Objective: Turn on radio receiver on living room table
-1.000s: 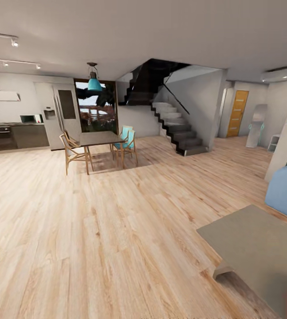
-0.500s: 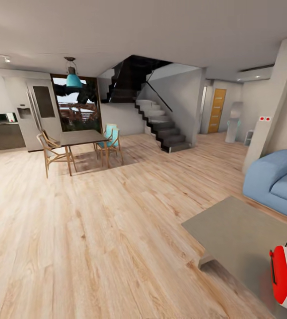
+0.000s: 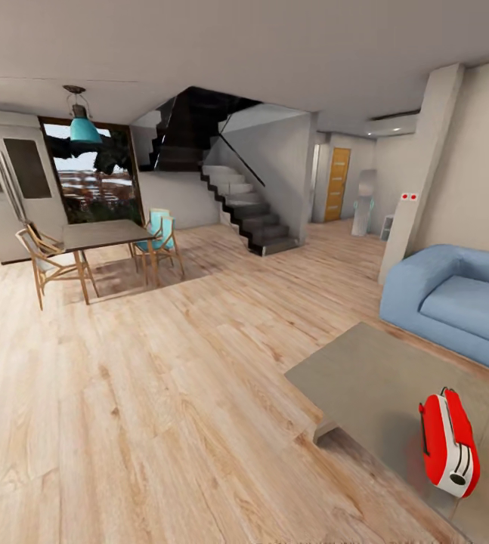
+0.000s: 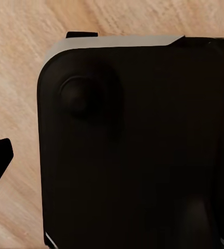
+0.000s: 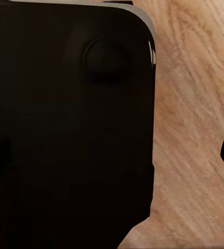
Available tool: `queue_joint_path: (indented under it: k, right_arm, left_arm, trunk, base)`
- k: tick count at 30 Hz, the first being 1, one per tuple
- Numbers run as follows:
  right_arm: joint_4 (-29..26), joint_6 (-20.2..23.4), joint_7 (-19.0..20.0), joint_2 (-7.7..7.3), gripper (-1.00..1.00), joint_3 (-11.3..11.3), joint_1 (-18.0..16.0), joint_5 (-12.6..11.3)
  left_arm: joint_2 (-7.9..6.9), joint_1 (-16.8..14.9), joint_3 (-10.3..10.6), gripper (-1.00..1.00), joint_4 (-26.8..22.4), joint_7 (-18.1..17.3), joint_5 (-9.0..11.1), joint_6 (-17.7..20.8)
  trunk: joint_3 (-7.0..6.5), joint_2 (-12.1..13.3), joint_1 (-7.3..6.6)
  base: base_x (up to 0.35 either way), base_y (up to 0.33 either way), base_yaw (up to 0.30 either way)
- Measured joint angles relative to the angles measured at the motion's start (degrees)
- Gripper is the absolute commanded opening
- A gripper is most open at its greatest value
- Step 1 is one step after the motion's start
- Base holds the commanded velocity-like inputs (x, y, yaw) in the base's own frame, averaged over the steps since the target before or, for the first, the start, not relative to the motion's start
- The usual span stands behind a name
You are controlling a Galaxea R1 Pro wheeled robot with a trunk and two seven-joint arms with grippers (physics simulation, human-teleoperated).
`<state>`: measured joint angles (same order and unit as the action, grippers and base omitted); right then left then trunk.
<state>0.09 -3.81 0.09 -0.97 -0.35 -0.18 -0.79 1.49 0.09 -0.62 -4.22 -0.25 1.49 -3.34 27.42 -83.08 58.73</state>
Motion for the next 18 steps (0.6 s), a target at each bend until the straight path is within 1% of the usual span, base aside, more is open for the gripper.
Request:
queue_joint_path:
  k: [18]
  right_arm:
    - [0.0,0.0,0.0,0.00,1.00,0.0,0.0,0.0]
  left_arm:
    - [0.00,0.0,0.0,1.00,-0.1,0.0,0.0,0.0]
  trunk:
    - [0.97,0.0,0.00]
  base:
    - [0.000,0.000,-0.250]
